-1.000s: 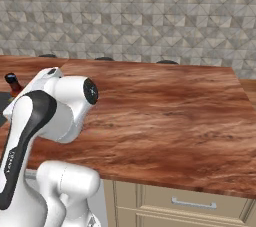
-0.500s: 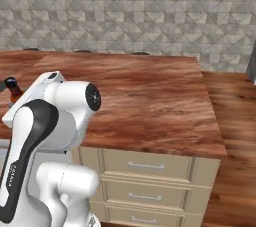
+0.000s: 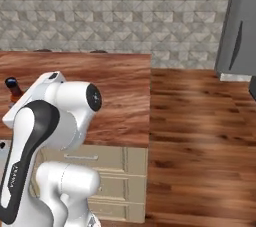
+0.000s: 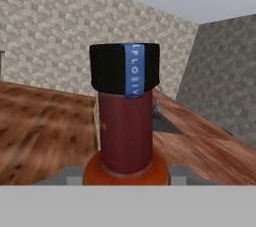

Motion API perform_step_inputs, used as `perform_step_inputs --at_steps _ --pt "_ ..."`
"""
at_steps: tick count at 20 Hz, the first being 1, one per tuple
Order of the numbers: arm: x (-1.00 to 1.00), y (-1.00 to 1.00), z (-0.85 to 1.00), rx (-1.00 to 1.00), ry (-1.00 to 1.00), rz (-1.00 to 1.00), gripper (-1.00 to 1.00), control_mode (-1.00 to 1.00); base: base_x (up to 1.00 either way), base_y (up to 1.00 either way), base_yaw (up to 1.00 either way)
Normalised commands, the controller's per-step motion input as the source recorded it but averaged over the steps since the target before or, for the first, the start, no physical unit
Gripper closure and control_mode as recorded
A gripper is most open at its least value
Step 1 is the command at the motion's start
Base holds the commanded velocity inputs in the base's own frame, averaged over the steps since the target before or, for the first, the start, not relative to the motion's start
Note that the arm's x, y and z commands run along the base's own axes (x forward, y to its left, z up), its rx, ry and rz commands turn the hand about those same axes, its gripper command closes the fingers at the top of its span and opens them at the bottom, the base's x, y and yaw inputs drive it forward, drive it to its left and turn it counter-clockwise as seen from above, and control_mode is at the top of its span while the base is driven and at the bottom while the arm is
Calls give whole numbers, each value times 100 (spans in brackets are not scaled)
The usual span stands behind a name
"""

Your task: Place the mayonnaise and condiment bottle from the counter to the top shelf of the fridge. If the existing items in the fridge are on the top shelf, move them to other shelves.

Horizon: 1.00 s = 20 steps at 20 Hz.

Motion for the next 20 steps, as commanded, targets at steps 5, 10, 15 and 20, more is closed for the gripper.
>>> perform_step_inputs --at_steps 5,10,15,20 --pt "0 0 0 0 0 0 100 100 1 -100 -7" --pt "0 0 0 0 0 0 100 100 9 -100 -4" --pt "0 0 0 0 0 0 100 100 41 -100 -1" --pt "0 0 0 0 0 0 100 100 98 -99 0"
